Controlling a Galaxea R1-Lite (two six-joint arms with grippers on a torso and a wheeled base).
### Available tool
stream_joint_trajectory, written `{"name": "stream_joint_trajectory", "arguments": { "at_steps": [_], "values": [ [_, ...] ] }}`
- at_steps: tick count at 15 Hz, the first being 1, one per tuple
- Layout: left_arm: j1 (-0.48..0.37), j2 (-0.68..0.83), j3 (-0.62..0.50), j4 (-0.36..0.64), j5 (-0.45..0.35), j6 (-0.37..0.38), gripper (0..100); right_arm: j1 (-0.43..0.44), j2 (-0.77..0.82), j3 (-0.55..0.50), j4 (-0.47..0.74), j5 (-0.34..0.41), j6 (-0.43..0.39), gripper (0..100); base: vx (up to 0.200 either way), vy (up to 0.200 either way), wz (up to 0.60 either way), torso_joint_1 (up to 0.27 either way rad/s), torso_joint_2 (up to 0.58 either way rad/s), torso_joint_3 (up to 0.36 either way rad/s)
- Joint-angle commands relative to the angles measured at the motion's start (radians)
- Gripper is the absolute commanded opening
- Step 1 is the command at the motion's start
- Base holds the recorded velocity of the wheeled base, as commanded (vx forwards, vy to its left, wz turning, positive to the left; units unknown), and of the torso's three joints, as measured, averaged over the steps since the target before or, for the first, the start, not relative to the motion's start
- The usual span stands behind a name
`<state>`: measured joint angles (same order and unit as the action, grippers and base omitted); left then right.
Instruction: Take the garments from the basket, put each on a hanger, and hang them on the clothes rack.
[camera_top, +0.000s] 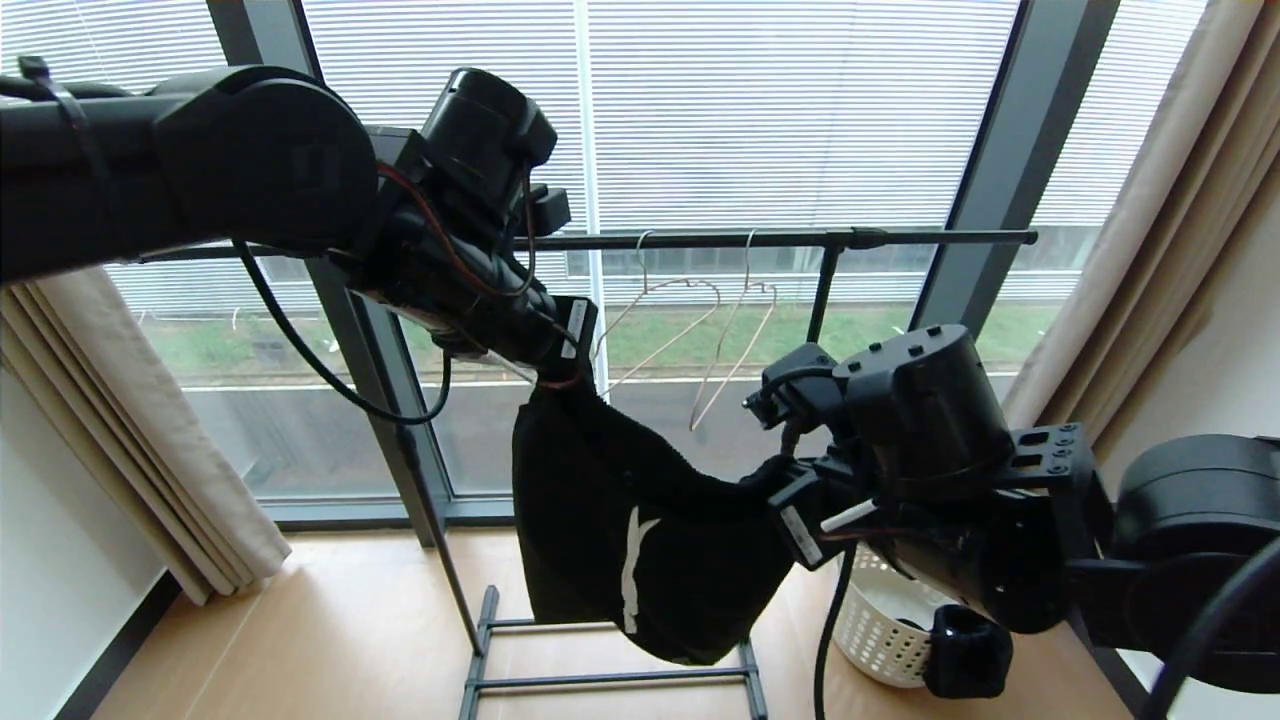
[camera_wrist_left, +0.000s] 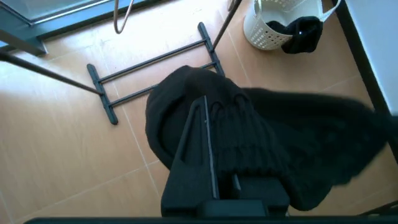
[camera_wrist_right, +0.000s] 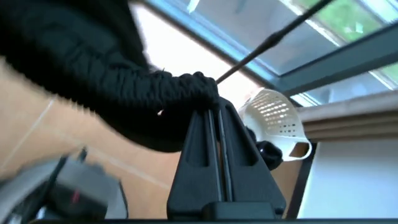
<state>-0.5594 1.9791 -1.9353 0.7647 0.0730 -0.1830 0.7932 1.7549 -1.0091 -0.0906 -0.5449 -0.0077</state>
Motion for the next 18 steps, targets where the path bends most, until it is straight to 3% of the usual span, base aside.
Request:
{"name": "stream_joint_trajectory", "arguments": {
  "at_steps": [1,4,10,11,15,18],
  "values": [
    [-0.017,-0.123,0.196,-0.002,0.001,0.0,0,-0.04,0.084,-0.072,-0.006,-0.015,0.069,0,0.0,0.0,0.0,0.0,0.0,0.0],
    [-0.063,-0.194,0.381,-0.056,0.002,-0.001,0,-0.077,0.121,-0.215,0.02,-0.013,0.169,0,0.0,0.0,0.0,0.0,0.0,0.0],
    [-0.212,-0.281,0.582,-0.116,0.004,-0.02,0,-0.072,0.209,-0.391,0.019,-0.006,0.17,0,0.0,0.0,0.0,0.0,0.0,0.0],
    [-0.301,-0.289,0.615,-0.116,0.008,-0.084,0,-0.061,0.264,-0.462,0.017,-0.006,0.172,0,0.0,0.0,0.0,0.0,0.0,0.0],
    [-0.398,-0.269,0.616,-0.13,0.05,-0.139,0,0.008,0.348,-0.608,0.023,-0.007,0.186,0,0.0,0.0,0.0,0.0,0.0,0.0],
    [-0.444,-0.266,0.613,-0.177,0.05,-0.171,0,0.027,0.365,-0.629,0.022,-0.007,0.19,0,0.0,0.0,0.0,0.0,0.0,0.0]
  ]
}}
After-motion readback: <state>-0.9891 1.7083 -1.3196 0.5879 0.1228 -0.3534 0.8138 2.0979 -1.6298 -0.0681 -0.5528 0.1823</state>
